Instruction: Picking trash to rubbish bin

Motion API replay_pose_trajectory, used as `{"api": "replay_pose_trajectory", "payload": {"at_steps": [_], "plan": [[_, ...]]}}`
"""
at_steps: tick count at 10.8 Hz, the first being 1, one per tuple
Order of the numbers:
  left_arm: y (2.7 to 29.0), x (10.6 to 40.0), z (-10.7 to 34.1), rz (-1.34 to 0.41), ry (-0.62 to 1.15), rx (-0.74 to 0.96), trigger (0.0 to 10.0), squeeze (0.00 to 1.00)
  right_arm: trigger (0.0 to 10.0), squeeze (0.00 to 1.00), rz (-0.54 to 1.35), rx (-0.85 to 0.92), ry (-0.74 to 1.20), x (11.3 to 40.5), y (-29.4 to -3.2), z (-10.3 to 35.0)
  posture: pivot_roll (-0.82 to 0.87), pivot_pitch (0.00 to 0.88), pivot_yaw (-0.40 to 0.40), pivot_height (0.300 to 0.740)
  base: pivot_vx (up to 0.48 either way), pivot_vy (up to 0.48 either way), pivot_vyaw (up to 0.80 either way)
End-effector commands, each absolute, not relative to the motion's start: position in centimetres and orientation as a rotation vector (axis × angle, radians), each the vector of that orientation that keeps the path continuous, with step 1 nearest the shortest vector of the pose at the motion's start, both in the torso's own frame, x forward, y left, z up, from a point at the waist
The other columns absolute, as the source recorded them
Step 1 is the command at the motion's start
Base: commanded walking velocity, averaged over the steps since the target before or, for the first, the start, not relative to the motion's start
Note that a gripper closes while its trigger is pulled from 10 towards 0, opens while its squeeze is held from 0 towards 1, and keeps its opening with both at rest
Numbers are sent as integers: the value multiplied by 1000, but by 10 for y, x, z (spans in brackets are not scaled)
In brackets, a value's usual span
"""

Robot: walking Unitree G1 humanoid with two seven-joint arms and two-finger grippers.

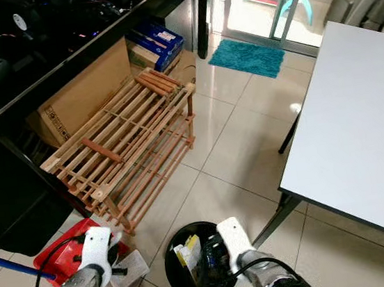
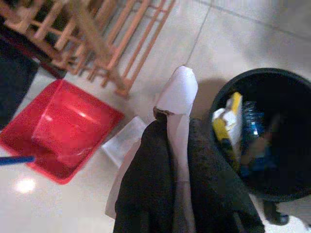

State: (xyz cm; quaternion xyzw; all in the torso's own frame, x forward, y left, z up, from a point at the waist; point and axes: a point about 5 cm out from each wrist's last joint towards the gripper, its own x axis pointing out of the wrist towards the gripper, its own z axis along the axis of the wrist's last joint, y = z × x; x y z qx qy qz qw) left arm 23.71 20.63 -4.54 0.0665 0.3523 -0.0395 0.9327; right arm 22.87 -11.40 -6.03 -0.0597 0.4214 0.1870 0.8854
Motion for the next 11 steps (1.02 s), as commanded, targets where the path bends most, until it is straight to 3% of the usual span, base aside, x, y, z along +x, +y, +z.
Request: {"api": "replay_pose_trajectory", "payload": {"at_steps": [1,4,6,8,9,11], "plan": [[196,242,-44,-135,713,129,10000,0,10000,0,303,-176,898,225,-131,-65,45,154,-71,740,0,0,0],[171,254,-39,-234,699,143,10000,0,10000,0,134,-268,904,222,-160,-66,18,160,-70,740,0,0,0],[152,260,-36,-300,688,130,10000,0,10000,0,116,-255,895,222,-161,-66,11,162,-70,740,0,0,0],[129,260,-35,-417,690,137,10000,0,10000,0,217,-113,866,229,-153,-61,-28,166,-65,740,0,0,0],[120,258,-37,-468,704,164,10000,0,10000,0,314,38,862,229,-150,-58,-38,166,-64,740,0,0,0],[111,256,-38,-511,716,149,10000,0,10000,0,431,80,855,226,-152,-56,-51,166,-65,740,0,0,0]]}}
